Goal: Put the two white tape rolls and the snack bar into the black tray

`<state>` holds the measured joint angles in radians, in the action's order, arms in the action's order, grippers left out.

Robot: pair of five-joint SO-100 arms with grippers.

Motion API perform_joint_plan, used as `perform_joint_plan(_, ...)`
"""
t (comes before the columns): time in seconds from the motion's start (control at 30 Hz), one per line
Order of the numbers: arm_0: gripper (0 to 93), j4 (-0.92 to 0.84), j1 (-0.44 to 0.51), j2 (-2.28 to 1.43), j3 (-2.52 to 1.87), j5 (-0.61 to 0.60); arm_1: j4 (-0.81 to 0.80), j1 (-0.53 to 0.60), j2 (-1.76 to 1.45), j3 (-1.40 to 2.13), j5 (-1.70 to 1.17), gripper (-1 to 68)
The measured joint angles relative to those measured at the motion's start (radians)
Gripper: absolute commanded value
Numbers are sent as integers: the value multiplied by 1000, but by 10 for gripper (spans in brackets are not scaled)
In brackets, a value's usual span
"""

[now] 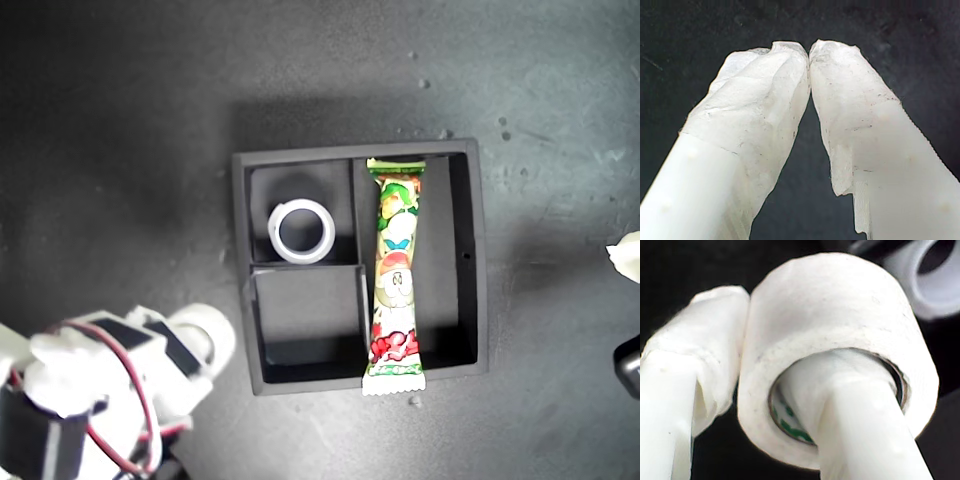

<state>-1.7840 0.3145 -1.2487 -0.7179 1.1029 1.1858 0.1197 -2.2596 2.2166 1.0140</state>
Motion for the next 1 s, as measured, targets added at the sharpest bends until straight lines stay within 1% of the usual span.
perform_joint_plan(0.17, 0, -28, -32, 414, 491, -35, -61, 28, 0, 44, 11, -3)
perform_joint_plan(0.27, 0, -28, -41, 574, 611, -29, -98, 25, 0, 72, 17, -3)
perform_joint_plan(0.37, 0, -28, -34, 632, 643, -29, -117, 23, 0, 83, 18, -3)
perform_joint_plan(0.43, 17, -28, -28, 647, 649, -29, -118, 23, 0, 86, 18, -3)
perform_joint_plan(0.5, 76, -28, -25, 650, 652, -25, -120, 25, 0, 86, 18, -3)
perform_joint_plan(0.67, 131, -28, 0, 626, 627, -12, -120, 14, 0, 91, 18, -3)
perform_joint_plan(0.83, 132, -31, 6, 512, 545, -11, -118, 14, 0, 91, 18, -3)
perform_joint_plan(0.93, 132, -31, 0, 400, 472, -18, -110, -5, 0, 91, 18, -3)
perform_joint_plan(0.97, 111, -31, -8, 334, 417, -26, -109, -6, 0, 91, 18, -3)
perform_joint_plan(1.0, 63, -31, -21, 259, 350, -32, -104, -6, 0, 91, 18, -3)
